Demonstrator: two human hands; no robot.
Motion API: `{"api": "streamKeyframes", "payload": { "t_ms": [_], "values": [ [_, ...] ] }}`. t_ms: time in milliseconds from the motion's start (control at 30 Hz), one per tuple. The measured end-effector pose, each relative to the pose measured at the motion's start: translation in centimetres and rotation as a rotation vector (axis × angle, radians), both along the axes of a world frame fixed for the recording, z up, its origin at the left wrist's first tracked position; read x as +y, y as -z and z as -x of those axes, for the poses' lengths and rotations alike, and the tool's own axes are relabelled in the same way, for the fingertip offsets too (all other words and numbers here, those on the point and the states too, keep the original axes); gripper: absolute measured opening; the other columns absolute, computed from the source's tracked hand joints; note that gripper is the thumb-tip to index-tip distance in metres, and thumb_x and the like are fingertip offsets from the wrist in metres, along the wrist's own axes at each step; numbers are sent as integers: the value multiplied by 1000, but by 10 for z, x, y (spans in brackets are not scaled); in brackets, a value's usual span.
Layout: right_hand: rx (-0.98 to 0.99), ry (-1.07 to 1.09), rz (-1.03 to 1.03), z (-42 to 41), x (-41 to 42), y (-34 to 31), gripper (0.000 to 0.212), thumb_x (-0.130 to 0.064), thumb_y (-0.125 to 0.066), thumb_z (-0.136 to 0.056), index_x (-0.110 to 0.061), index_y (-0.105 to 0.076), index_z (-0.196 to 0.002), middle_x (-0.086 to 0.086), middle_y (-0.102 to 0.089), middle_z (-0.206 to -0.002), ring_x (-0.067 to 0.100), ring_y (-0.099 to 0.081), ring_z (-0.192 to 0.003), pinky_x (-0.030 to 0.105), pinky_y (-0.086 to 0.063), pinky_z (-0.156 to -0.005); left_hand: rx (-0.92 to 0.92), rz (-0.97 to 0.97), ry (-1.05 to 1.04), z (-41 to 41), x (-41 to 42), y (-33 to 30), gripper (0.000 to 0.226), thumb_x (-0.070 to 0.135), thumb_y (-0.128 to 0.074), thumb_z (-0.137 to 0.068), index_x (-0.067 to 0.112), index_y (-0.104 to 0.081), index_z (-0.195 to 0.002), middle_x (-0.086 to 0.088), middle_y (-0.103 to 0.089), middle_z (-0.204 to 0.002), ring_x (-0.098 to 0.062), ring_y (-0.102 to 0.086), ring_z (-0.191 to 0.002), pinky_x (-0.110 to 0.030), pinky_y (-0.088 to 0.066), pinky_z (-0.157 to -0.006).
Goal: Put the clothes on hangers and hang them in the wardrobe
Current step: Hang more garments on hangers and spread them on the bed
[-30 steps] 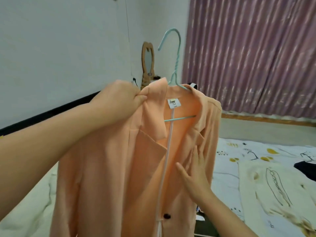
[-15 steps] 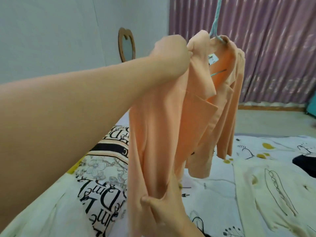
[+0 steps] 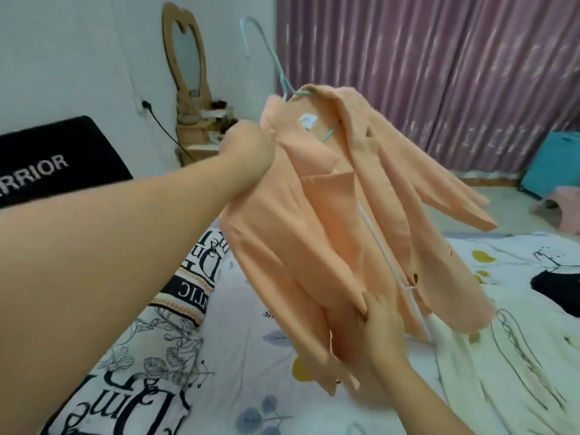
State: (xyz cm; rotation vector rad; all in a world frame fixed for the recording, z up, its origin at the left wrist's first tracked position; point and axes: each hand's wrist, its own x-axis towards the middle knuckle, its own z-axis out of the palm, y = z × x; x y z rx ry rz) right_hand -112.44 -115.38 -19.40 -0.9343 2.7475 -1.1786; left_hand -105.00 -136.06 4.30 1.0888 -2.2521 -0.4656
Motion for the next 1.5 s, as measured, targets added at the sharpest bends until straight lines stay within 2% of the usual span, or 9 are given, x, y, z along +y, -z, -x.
{"api": "streamKeyframes", "payload": {
  "t_ms": [200, 333, 600, 800, 900, 1033, 1300, 1367, 1500],
  "values": [
    [-59, -287, -434, -28, -41, 121, 37, -37, -34, -70, -22, -52, -98, 3, -53, -110, 29, -52, -106, 38, -39, -84, -182, -64, -134, -58, -73, 188, 46, 26, -33, -101, -11, -59, -107, -31, -59, -112, -43, -53, -106, -42, -40, -85],
    [-250, -398, -646, -61, -68, 203, 78, -60, -35, -78, -33, -11, -147, 3, -8, -156, 23, -16, -143, 45, -20, -112, -208, -144, -205, -115, -112, 309, 41, 27, -39, -99, -4, -58, -80, -25, -62, -87, -39, -57, -87, -37, -34, -67],
    [-168, -419, -914, -83, -109, 297, 106, -63, 18, -47, -37, 5, -148, -2, 16, -158, 27, 12, -145, 59, -2, -111, -352, -234, -330, -186, -152, 454, 17, 13, -41, -93, -2, -49, -92, -12, -48, -70, -29, -47, -68, -33, -31, -58],
    [-122, -401, -979, -92, -111, 331, 68, -59, -16, -93, -32, 16, -147, 1, 24, -155, 32, 15, -144, 60, 2, -112, -852, 116, -63, -202, -154, 495, 66, 46, -46, -81, 9, -40, -135, -19, -47, -128, -36, -45, -109, -44, -44, -74],
    [-99, -417, -992, -91, -112, 333, 68, -57, -19, -94, -31, 15, -147, 2, 23, -156, 32, 15, -144, 59, 1, -112, -1142, 126, 78, -201, -153, 505, 76, 57, -7, -81, 21, -23, -146, -6, -14, -156, -32, -4, -143, -52, -18, -110],
    [-174, -488, -1009, -81, -113, 319, 68, -56, -26, -95, -32, 6, -149, 1, 17, -157, 32, 12, -144, 58, -3, -113, -1344, 104, -9, -178, -140, 495, 60, 48, -17, -95, 19, -12, -148, -6, 2, -158, -36, 16, -142, -55, 6, -113],
    [-50, -278, -722, -67, -18, 257, 57, -30, -43, -96, -14, -23, -147, 18, -6, -157, 37, -8, -144, 52, -15, -114, -803, 138, 388, -141, 14, 488, 37, 28, -38, -73, 21, -67, -94, 1, -63, -97, -20, -58, -101, -38, -37, -97],
    [-57, -195, -698, -66, 25, 251, 55, -23, -49, -93, -12, -31, -144, 21, -15, -154, 38, -16, -142, 53, -22, -111, -715, 70, 481, -148, 68, 494, 26, 28, -42, -58, 23, -67, -66, 8, -61, -67, -14, -60, -67, -25, -39, -69],
    [-131, 3, -686, -75, 106, 244, 58, -13, -52, -89, -10, -31, -144, 23, -18, -152, 38, -17, -142, 49, -20, -113, -550, -76, 622, -167, 181, 513, 23, 28, -39, -61, 28, -56, -78, 8, -55, -75, -11, -57, -62, -23, -42, -57]
  ]
}}
